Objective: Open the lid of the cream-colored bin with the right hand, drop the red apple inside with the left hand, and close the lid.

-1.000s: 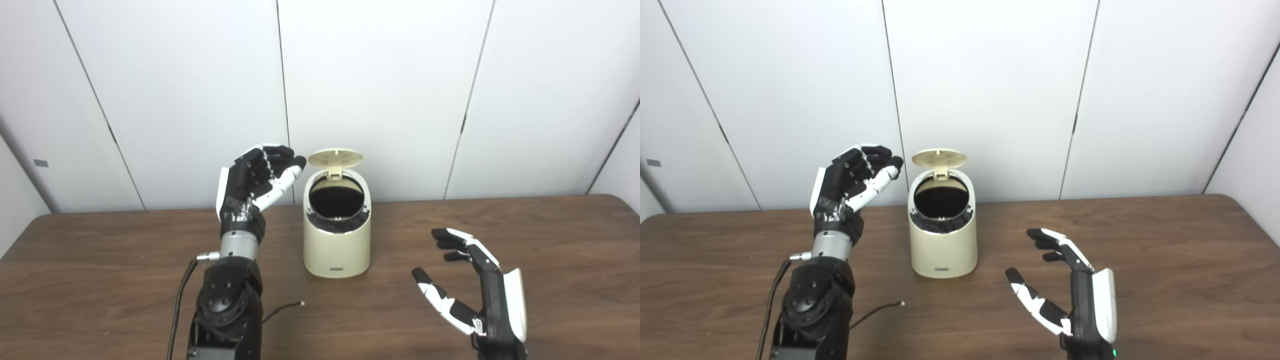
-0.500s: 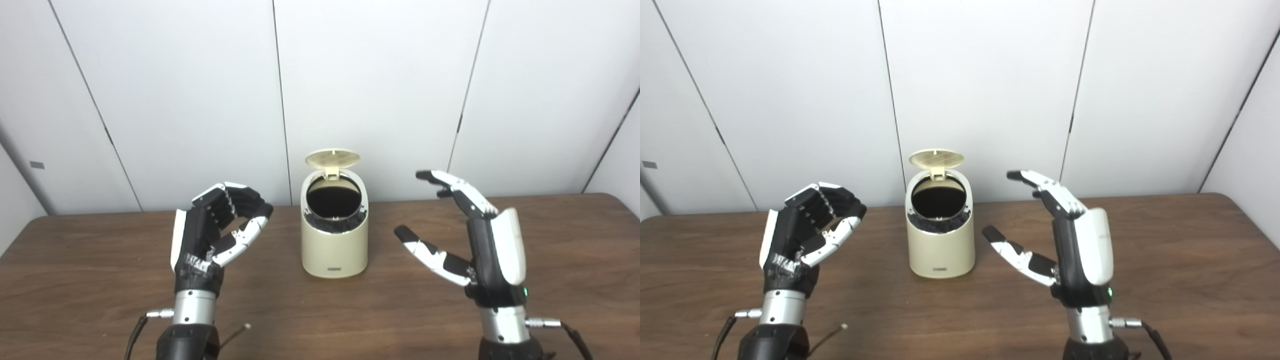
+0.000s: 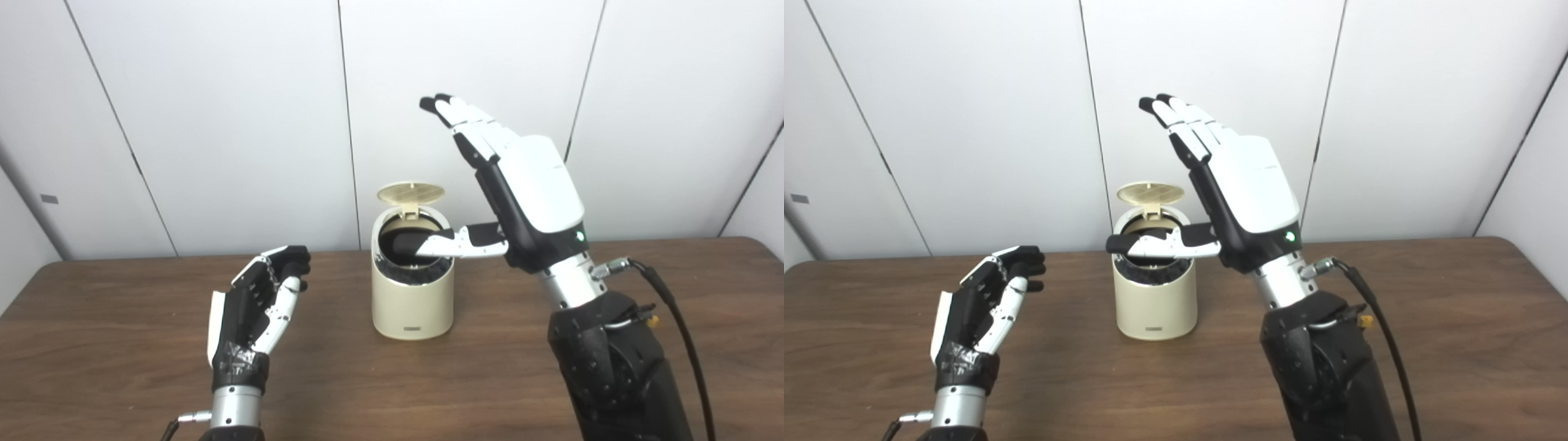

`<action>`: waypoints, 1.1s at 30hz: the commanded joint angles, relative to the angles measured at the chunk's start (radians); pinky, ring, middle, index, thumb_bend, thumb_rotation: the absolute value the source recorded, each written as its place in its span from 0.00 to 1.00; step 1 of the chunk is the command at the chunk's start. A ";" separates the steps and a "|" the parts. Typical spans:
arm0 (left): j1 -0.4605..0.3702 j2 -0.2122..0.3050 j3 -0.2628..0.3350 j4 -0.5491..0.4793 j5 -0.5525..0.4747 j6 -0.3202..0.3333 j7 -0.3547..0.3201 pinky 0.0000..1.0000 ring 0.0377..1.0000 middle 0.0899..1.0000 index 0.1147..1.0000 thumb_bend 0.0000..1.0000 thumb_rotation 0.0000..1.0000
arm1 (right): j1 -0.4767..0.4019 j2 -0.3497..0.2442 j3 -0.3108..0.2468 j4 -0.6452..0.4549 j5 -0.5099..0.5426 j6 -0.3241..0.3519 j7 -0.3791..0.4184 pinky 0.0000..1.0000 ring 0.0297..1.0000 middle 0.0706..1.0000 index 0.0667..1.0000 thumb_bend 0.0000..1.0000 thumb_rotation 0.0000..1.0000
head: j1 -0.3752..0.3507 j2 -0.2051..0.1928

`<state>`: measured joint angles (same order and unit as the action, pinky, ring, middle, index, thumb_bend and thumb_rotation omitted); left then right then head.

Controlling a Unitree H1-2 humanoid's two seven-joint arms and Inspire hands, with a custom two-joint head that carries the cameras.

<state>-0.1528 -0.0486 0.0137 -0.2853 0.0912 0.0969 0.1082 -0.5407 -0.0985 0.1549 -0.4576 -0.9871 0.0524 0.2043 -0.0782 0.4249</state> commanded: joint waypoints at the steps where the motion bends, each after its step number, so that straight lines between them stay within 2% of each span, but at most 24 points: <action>1: -0.033 -0.006 -0.003 -0.016 0.016 -0.034 0.006 0.64 0.68 0.67 0.63 0.23 0.50 | -0.059 -0.009 0.002 0.002 -0.010 0.010 0.015 0.75 0.88 0.90 0.89 0.84 0.79 | 0.000 0.002; 8: -0.038 -0.010 -0.001 -0.012 0.025 -0.021 0.013 0.64 0.68 0.66 0.62 0.23 0.52 | -0.108 -0.003 0.033 0.117 -0.034 0.032 0.030 0.76 0.86 0.88 0.86 0.85 0.74 | 0.012 0.005; 12: -0.040 -0.015 0.004 -0.019 0.023 -0.016 0.014 0.64 0.67 0.65 0.61 0.23 0.54 | -0.123 -0.003 0.048 0.164 -0.052 0.067 0.057 0.75 0.86 0.87 0.86 0.85 0.75 | 0.010 0.004; 18: -0.042 -0.016 0.004 -0.031 0.058 -0.004 0.024 0.64 0.68 0.64 0.60 0.22 0.54 | -0.142 -0.003 0.067 0.247 -0.101 0.093 0.019 0.68 0.79 0.78 0.77 0.91 0.81 | 0.008 -0.001; 25: -0.040 -0.014 0.001 -0.041 0.064 0.008 0.017 0.65 0.67 0.63 0.59 0.20 0.54 | -0.150 -0.020 0.080 0.261 -0.104 0.118 0.046 0.76 0.86 0.85 0.82 0.90 0.80 | 0.003 -0.002; 33: -0.042 -0.010 0.001 -0.049 0.067 0.011 0.013 0.65 0.66 0.62 0.58 0.19 0.52 | -0.125 -0.023 0.084 0.244 -0.106 0.145 0.038 0.77 0.85 0.83 0.81 0.91 0.83 | 0.003 0.003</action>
<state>-0.1558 -0.0605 0.0176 -0.2931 0.1482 0.1155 0.1216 -0.6313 -0.1183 0.2418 -0.1764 -1.0885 0.1961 0.2736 -0.0752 0.4264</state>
